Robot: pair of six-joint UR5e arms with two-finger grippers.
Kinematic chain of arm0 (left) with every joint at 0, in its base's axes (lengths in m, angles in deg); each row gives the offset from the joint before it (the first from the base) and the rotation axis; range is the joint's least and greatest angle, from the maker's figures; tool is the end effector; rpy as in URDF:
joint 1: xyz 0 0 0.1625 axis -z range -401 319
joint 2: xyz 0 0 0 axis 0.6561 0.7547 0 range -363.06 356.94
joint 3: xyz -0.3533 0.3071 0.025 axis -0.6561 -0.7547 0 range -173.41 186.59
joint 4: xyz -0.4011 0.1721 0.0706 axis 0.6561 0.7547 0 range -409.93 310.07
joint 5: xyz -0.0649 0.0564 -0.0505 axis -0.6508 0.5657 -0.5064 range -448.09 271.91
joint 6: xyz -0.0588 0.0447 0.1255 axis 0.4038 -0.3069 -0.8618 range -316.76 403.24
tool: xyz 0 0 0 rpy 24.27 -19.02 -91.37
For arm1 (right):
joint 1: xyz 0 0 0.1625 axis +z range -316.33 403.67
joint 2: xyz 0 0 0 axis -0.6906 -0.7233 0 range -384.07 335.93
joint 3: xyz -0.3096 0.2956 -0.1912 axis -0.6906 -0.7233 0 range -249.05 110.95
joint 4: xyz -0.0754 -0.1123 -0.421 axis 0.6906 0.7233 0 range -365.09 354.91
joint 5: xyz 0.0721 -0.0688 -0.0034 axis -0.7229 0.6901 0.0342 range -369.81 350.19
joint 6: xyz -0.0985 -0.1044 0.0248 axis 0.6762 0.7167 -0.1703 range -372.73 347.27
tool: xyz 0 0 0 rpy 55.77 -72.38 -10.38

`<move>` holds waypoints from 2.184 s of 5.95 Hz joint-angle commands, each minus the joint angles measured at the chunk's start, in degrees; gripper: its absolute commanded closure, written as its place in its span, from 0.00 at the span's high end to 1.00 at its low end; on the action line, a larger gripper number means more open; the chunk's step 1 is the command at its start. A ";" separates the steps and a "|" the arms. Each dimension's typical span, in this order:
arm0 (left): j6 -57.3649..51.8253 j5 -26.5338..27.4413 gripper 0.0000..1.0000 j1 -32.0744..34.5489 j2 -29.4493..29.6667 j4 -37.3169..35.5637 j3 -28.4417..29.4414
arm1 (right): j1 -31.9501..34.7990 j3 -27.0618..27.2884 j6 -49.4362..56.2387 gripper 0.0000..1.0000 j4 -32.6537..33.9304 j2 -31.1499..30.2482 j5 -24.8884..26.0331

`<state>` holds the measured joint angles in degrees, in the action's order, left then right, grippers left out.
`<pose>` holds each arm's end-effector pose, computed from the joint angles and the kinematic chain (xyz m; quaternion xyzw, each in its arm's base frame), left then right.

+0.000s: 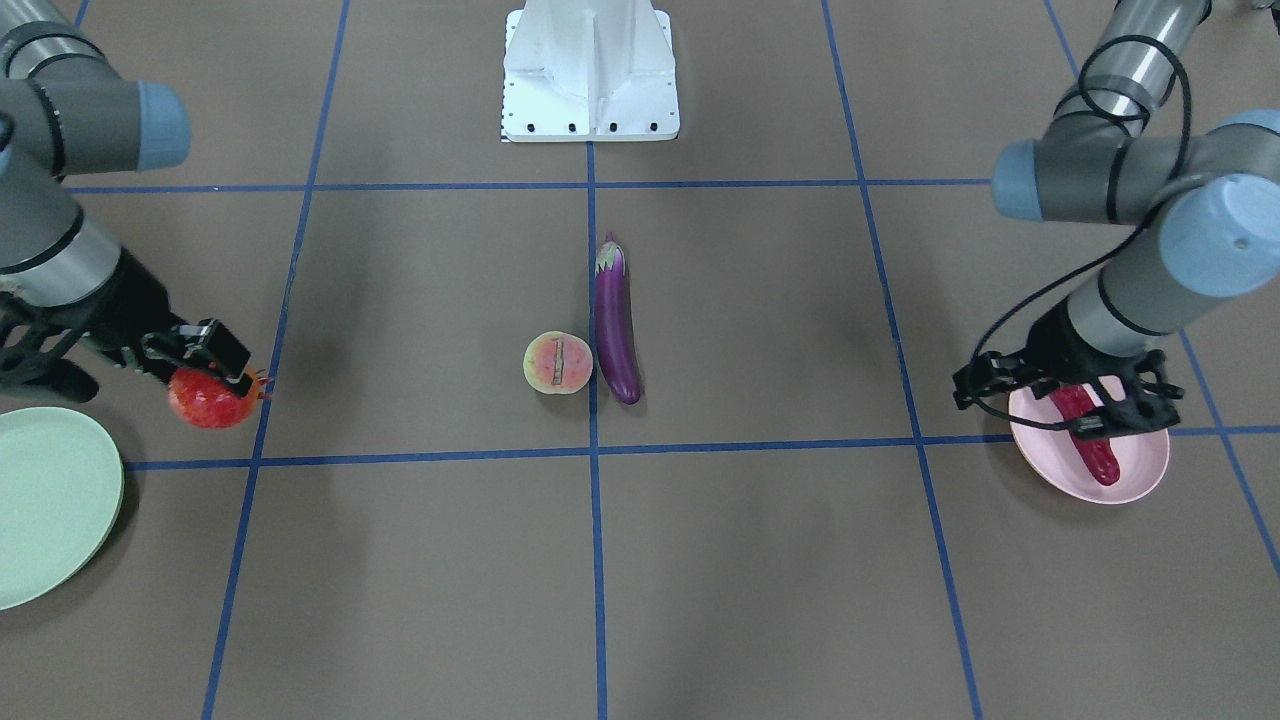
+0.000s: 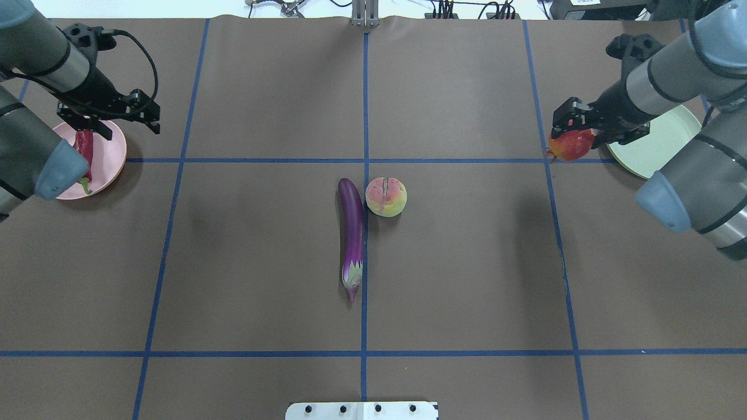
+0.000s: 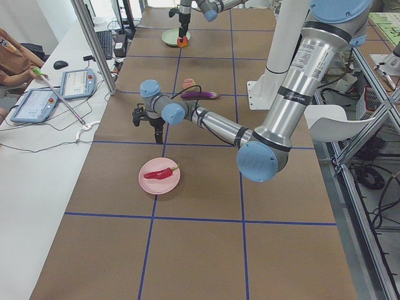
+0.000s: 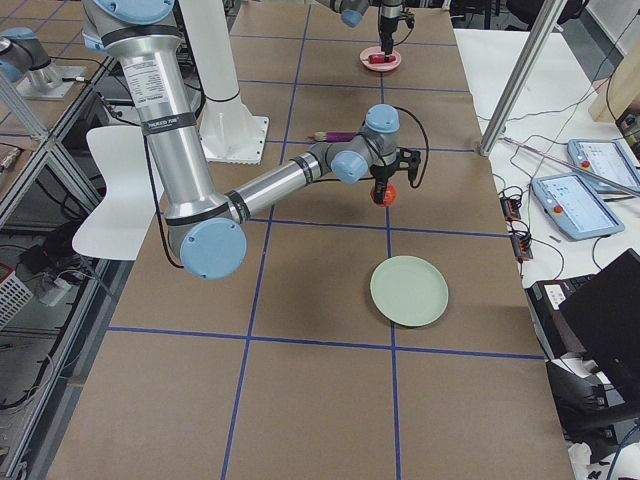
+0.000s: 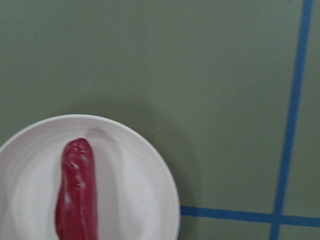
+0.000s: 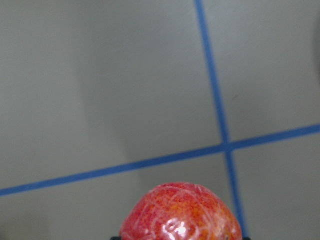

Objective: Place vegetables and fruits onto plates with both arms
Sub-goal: 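Release the red fruit on the green plate while the left gripper reaches the eggplant, then grasp the purple eggplant with the left gripper and lift it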

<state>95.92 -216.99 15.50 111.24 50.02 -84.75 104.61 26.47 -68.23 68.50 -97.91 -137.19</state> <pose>0.3625 -0.6236 0.4415 -0.0062 0.4284 -0.0493 0.9022 -0.2873 -0.6093 0.4865 0.0249 -0.4321 0.1029 0.8956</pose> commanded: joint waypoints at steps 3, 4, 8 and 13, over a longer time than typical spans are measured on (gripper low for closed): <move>18.51 13.81 1.00 -22.09 16.44 -6.32 -1.75 | 13.75 -24.01 27.70 0.00 -0.37 1.84 -3.84; 18.77 18.90 1.00 -26.31 20.39 -6.34 1.91 | 13.77 -26.33 27.73 0.00 -0.37 2.03 -4.01; 18.07 21.57 0.97 -30.04 26.33 -6.17 13.01 | 13.77 -26.00 27.29 1.00 -0.72 1.86 -5.33; 18.07 19.40 0.00 -25.43 25.28 -6.43 8.06 | 10.21 -16.38 18.04 1.00 -0.81 1.86 -13.83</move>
<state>114.05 -196.57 -13.07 137.46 43.88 -73.42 117.23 6.00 -45.08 67.75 -96.01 -148.33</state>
